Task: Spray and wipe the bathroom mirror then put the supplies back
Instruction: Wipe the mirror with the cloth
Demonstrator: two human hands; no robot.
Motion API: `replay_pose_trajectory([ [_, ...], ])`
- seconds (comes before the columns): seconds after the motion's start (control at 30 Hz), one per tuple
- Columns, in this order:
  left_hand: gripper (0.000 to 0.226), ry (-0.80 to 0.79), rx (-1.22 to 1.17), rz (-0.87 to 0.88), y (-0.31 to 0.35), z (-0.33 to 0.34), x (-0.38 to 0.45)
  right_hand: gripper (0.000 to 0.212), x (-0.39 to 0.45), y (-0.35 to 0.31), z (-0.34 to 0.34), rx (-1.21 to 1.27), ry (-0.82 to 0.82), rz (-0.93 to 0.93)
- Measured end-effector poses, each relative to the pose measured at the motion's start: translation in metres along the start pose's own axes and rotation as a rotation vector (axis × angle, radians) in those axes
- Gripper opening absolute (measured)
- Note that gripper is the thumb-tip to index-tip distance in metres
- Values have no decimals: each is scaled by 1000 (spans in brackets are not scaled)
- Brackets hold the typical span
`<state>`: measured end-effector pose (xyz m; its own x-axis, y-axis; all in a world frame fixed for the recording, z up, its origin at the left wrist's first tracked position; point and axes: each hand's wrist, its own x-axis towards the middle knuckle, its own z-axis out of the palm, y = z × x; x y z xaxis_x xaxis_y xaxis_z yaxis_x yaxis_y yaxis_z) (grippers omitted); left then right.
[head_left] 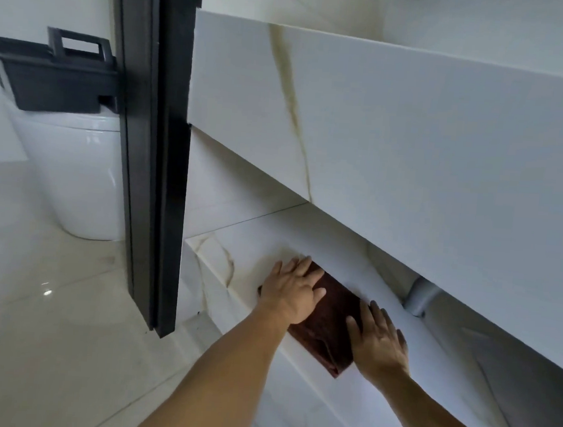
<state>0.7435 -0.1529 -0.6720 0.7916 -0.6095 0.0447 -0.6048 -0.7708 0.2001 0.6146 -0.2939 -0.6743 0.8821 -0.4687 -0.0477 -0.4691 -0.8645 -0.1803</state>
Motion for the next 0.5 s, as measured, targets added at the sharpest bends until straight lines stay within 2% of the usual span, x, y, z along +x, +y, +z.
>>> replay_pose_trajectory([
  [0.1, 56, -51, 64, 34, 7, 10, 9, 69, 4, 0, 6, -39, -6, 0],
  [0.2, 56, -74, 70, 10, 7, 17, 10, 68, 5, -2, 9, -32, 104, 0],
  [0.3, 56, -60, 78, 1, 9, 15, 8, 60, 7, -3, 2, 6, 160, 23],
  [0.5, 51, 7, 62, 31, 19, -3, 8, 35, 11, -10, -9, 64, 147, 30],
])
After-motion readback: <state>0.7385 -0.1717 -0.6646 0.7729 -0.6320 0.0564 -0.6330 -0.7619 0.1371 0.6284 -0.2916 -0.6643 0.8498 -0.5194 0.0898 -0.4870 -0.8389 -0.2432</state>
